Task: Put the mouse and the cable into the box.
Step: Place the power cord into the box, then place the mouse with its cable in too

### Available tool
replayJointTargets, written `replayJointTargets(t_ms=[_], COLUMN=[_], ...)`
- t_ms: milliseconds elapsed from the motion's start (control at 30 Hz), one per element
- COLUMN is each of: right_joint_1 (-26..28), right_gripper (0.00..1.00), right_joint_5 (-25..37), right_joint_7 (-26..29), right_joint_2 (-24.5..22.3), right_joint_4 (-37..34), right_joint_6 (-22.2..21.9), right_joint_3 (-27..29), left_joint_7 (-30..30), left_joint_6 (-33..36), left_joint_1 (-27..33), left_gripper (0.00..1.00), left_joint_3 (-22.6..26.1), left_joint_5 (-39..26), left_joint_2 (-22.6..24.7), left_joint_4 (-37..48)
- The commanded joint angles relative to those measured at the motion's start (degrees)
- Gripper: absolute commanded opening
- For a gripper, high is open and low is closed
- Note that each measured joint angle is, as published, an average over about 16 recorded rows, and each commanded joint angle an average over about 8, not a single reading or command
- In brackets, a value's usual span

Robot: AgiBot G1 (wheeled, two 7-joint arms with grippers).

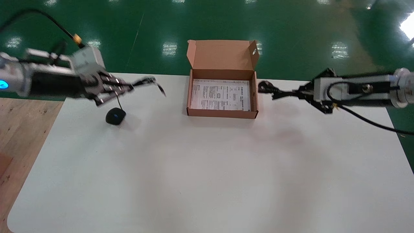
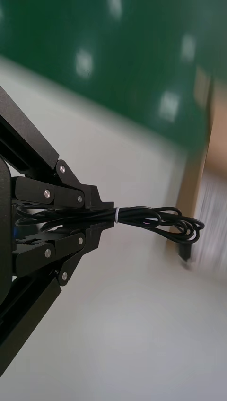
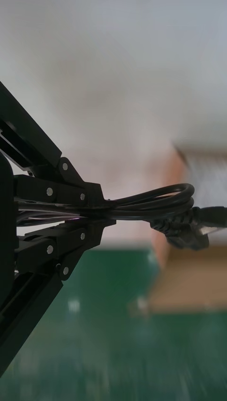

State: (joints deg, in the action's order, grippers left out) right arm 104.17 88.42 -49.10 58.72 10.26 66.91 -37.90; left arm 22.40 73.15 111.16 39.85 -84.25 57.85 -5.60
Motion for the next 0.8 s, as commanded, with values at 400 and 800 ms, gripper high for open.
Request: replayJointTargets(t_ms=[400, 800], right_joint_1=[0.81, -2.28], right_gripper=[0.0, 0.0], right_joint_5=[1.67, 1.21], right_joint_7=[3.0, 3.13], right_joint_2=[13.94, 19.34], right_joint_4=[1.71, 1.84], right_joint_6=[-15.33, -19.08], right_joint_3=[-0.67, -2.55], left_joint_7=[-0.06, -1.51], left_joint_6=[-6.52, -4.96], left_joint_1=[7.81, 7.16], left_gripper=[0.0, 0.0], left_joint_3=[-9.82, -11.49], left_joint_5=[13.74, 16.84], left_joint_2=[0.38, 1.39], left_joint_4=[-10.35, -19.04])
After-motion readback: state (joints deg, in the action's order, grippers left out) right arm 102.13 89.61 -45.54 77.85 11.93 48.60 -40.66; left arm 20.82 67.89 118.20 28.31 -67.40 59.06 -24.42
